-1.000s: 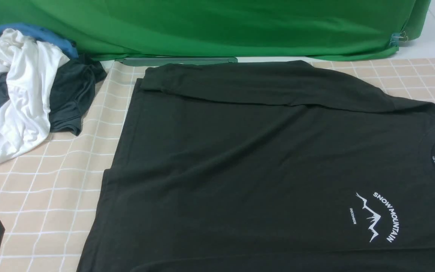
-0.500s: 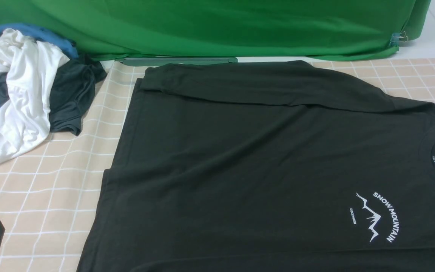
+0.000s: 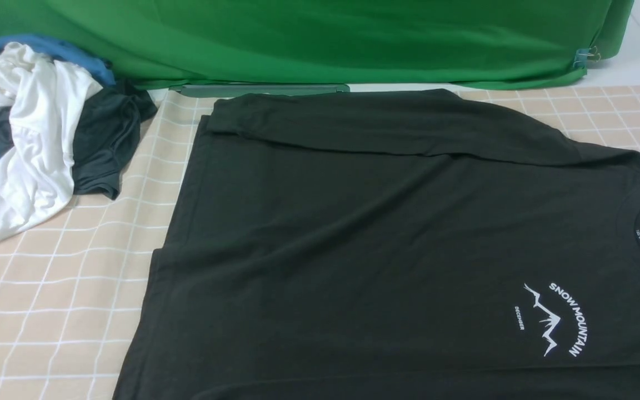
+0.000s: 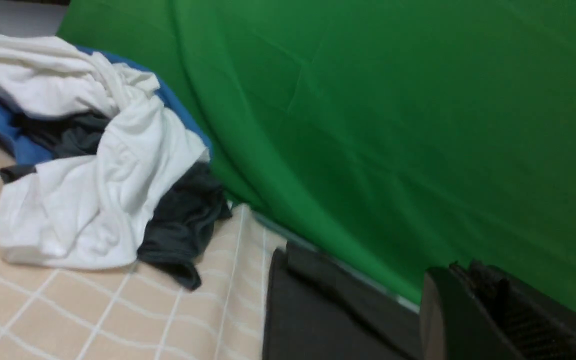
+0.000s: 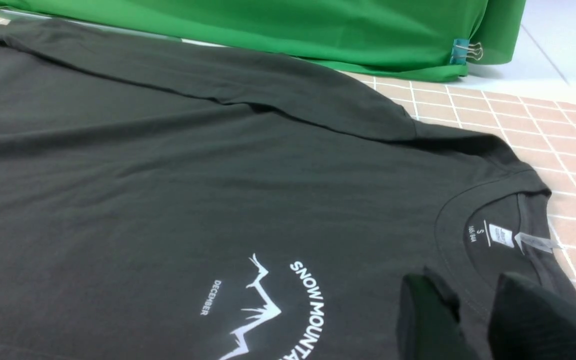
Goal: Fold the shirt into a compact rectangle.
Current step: 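Grasp the left edge of the dark T-shirt lying flat on the table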
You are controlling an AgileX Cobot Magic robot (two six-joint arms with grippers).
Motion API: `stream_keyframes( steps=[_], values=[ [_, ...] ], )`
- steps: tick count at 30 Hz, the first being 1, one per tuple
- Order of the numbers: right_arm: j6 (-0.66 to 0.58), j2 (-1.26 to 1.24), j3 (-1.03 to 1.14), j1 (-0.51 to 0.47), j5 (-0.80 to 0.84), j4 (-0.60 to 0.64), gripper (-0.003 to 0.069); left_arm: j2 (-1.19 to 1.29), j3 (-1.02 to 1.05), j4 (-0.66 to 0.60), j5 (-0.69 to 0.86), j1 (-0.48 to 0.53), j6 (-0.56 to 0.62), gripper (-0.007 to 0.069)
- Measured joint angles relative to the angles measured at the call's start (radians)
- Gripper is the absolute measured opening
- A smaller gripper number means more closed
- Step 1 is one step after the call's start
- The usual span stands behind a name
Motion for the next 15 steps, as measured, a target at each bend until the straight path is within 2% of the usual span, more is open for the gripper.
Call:
stream_keyframes(
  steps=[4, 5, 8, 9, 11, 13, 15],
  values=[
    [-0.003, 0.000, 0.000, 0.000, -0.024, -0.001, 0.0237, 0.000, 0.000, -0.015, -0.094, 0.000, -0.006, 0.0022],
    [-0.001, 0.000, 0.000, 0.000, -0.040, 0.005, 0.0237, 0.001, 0.001, -0.015, -0.160, 0.000, -0.024, 0.0022],
    [0.070, 0.000, 0.000, 0.000, -0.154, 0.078, 0.0237, 0.000, -0.003, 0.024, -0.370, 0.000, -0.171, 0.0022],
    [0.097, 0.000, 0.000, 0.000, -0.183, 0.093, 0.0237, 0.000, -0.013, 0.039, -0.389, 0.000, -0.202, 0.0022],
    [0.202, 0.000, 0.000, 0.000, -0.277, 0.125, 0.0237, 0.004, -0.079, 0.150, -0.361, 0.000, -0.287, 0.0022],
    [0.292, 0.000, 0.000, 0.000, -0.349, 0.136, 0.0237, 0.056, -0.226, 0.296, -0.162, 0.000, -0.381, 0.0022],
    [0.332, 0.000, 0.000, 0.000, -0.400, 0.144, 0.0237, 0.140, -0.374, 0.373, 0.047, 0.000, -0.397, 0.0022]
  ],
)
